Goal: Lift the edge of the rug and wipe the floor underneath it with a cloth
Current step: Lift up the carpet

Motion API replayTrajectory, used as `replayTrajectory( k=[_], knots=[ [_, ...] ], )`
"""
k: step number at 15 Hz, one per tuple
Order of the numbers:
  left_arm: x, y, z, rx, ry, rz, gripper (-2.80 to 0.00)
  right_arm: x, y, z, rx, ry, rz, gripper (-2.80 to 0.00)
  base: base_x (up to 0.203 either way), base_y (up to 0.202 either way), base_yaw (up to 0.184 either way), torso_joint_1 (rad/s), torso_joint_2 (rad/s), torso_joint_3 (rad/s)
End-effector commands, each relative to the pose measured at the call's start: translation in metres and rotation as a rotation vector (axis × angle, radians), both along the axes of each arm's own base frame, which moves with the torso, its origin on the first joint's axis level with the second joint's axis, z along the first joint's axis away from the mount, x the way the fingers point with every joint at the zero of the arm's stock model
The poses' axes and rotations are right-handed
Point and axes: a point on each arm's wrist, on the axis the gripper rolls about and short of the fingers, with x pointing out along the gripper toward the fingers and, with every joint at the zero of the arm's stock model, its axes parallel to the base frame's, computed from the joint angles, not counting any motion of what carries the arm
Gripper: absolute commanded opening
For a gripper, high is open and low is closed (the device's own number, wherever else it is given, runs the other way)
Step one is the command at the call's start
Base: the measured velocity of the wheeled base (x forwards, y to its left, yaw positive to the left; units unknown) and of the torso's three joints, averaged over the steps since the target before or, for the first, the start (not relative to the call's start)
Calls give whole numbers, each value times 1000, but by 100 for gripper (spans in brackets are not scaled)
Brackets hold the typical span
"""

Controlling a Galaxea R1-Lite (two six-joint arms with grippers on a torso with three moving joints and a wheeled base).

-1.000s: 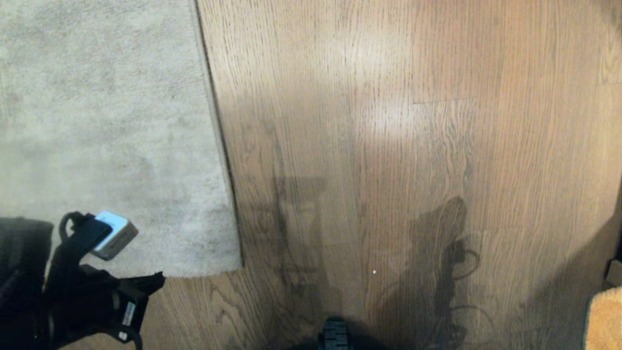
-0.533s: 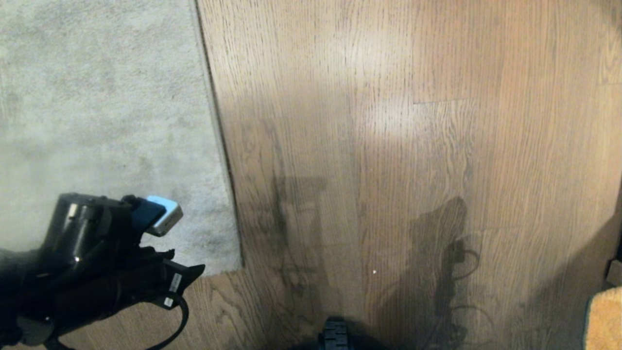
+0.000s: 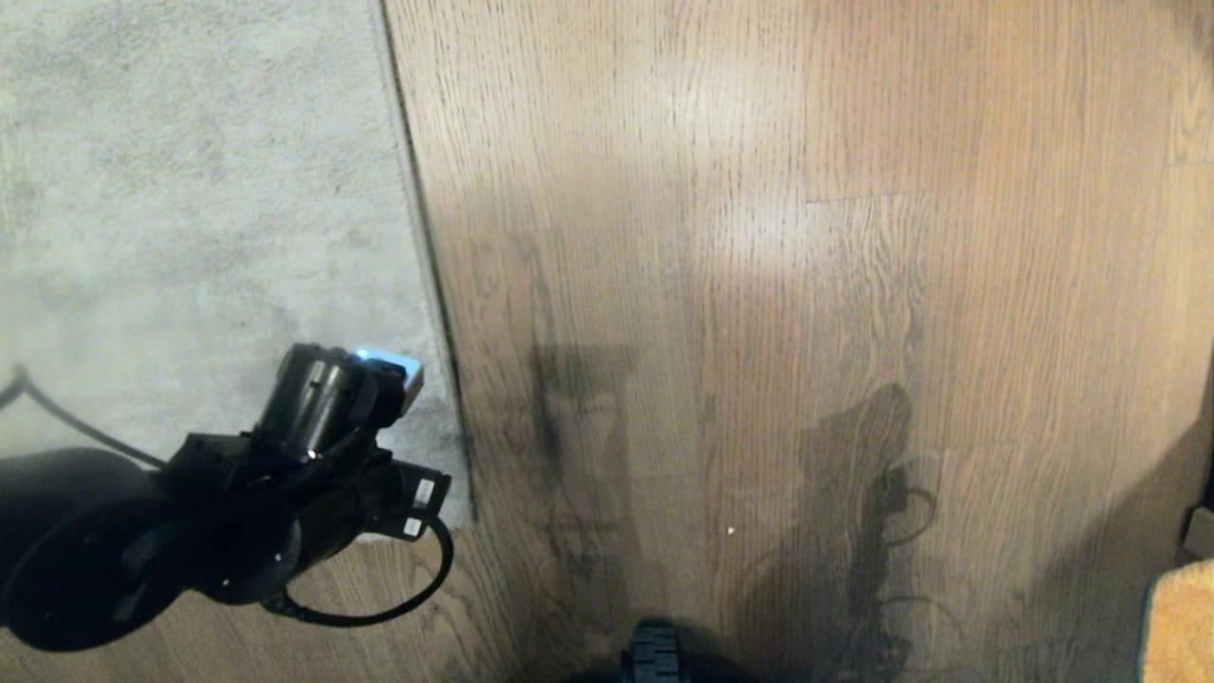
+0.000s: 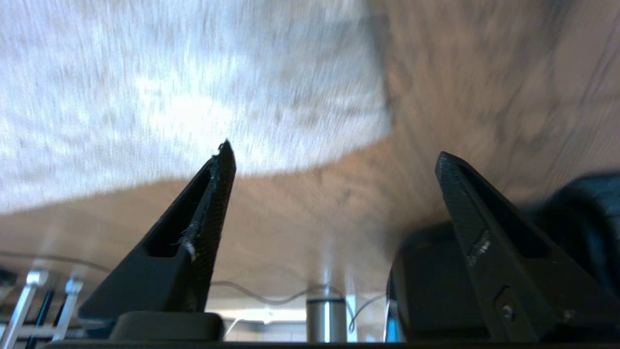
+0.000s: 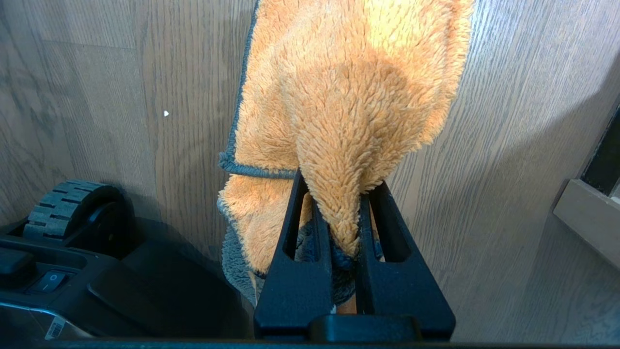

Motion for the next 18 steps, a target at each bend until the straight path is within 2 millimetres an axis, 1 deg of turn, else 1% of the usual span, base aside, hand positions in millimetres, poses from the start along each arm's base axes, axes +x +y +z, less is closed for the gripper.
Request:
replayTrajectory(
  k=[1,3,14,18],
  knots=[
    [7,-3,5,17,10,17,0,0,0,0,-2,1,1,-280,0,0,0,0,0,0],
    [6,-1,5,60,14,62,0,0,0,0,-2,1,1,-280,0,0,0,0,0,0],
    [16,-3,-4,93,32,90,0,0,0,0,-2,1,1,-280,0,0,0,0,0,0],
    [20,1,-11,135,42,135,0,0,0,0,-2,1,1,-280,0,0,0,0,0,0]
  ],
)
